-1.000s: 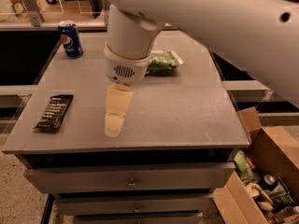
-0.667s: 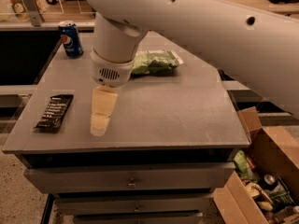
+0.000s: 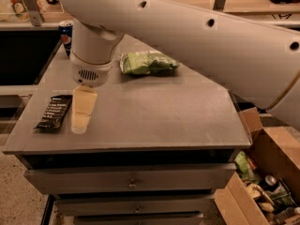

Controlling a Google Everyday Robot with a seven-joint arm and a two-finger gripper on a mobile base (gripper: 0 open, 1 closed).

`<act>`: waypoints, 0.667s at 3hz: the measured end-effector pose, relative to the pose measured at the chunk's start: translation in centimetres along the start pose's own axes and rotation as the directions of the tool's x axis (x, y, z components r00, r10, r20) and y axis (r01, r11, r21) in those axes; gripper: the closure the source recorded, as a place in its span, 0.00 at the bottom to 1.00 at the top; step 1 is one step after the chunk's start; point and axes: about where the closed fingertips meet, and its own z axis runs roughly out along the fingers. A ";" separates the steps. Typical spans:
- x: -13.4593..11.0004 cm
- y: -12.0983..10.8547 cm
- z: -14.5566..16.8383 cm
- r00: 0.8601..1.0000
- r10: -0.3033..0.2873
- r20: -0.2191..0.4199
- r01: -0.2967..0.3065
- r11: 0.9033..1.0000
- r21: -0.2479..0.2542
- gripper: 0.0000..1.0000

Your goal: Pick rxbar chocolate

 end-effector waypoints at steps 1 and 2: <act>-1.6 -0.8 1.3 0.999 -0.029 0.026 0.028 1.000 0.013 0.00; -2.8 -1.3 2.7 0.998 -0.045 0.041 0.045 0.999 0.013 0.00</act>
Offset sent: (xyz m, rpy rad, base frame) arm 0.0213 0.0572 -0.0270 0.0592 -0.0275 0.0592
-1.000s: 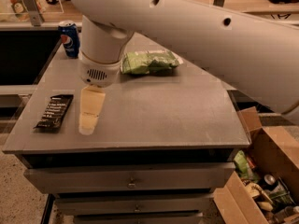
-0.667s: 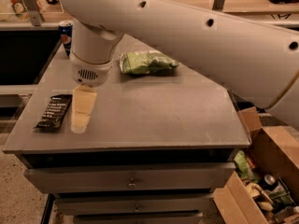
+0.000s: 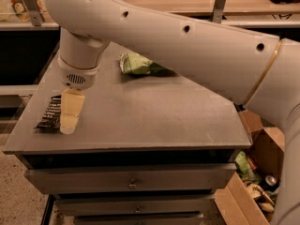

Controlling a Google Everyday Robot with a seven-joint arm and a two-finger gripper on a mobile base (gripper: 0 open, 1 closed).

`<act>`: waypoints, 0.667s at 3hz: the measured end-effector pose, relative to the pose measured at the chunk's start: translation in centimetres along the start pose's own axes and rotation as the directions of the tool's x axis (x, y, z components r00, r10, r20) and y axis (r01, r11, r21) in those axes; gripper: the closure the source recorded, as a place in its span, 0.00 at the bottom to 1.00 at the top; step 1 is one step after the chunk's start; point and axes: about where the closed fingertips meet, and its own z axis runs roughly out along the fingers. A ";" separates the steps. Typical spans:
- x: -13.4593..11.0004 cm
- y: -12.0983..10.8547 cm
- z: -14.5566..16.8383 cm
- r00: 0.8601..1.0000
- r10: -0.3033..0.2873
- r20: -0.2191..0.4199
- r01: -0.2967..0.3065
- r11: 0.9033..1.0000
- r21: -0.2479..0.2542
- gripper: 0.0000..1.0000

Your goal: Pick rxbar chocolate

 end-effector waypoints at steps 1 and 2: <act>-0.9 -0.3 1.3 1.000 -0.006 0.010 0.006 1.000 -0.011 0.00; -1.7 -0.1 2.5 1.000 -0.007 0.018 0.008 0.999 -0.033 0.00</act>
Offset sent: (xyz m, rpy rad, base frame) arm 0.0000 0.0392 -0.0247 0.0221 0.0544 0.0306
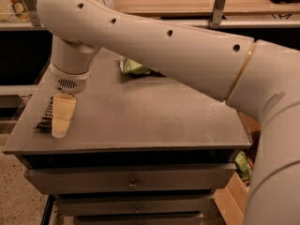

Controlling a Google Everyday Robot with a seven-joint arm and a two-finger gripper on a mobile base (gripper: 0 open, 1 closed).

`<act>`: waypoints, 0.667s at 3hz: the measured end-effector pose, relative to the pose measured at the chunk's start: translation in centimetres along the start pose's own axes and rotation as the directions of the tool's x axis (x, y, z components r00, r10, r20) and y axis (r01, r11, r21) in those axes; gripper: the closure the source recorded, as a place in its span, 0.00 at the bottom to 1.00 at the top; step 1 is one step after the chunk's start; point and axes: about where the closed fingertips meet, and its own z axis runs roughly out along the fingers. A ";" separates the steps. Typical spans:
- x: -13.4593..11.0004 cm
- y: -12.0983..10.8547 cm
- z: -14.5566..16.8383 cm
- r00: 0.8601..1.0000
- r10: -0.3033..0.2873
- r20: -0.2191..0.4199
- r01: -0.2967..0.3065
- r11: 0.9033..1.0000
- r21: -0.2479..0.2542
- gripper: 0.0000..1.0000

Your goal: Pick rxbar chocolate

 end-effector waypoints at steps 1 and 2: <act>-1.8 -0.1 2.5 1.000 -0.002 0.023 0.003 0.999 -0.036 0.00; -1.8 -0.1 2.5 1.000 -0.002 0.022 0.003 0.999 -0.036 0.00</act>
Offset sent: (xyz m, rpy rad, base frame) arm -0.0004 0.0238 -0.0136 0.0165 0.0375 0.0108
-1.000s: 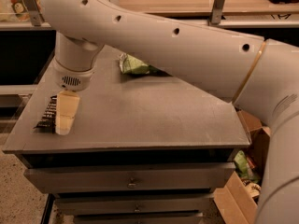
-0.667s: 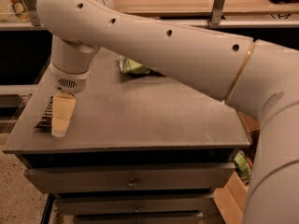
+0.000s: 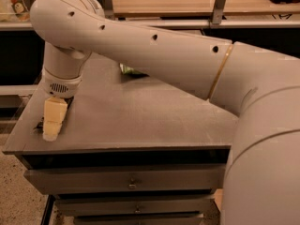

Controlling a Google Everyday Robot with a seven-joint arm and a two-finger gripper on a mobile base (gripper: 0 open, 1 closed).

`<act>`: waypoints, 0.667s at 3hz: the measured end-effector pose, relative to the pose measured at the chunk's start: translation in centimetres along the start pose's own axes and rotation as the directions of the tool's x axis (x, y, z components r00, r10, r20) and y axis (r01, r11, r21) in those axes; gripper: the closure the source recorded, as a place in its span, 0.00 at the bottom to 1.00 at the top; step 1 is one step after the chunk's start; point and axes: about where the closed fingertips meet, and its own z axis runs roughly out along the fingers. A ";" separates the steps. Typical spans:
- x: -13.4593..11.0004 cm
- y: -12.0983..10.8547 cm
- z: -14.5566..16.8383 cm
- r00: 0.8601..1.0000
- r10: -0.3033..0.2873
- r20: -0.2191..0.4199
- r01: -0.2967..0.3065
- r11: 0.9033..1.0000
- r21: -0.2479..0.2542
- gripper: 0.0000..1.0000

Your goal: Pick rxbar chocolate

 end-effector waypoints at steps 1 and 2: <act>0.2 0.3 -0.2 1.000 -0.013 -0.015 0.013 1.000 -0.006 0.00; -0.1 0.8 -0.4 0.988 -0.134 -0.080 0.131 0.990 -0.049 0.00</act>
Offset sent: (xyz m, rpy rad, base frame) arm -0.0139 0.0001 0.0159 -0.2767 -0.0926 0.4557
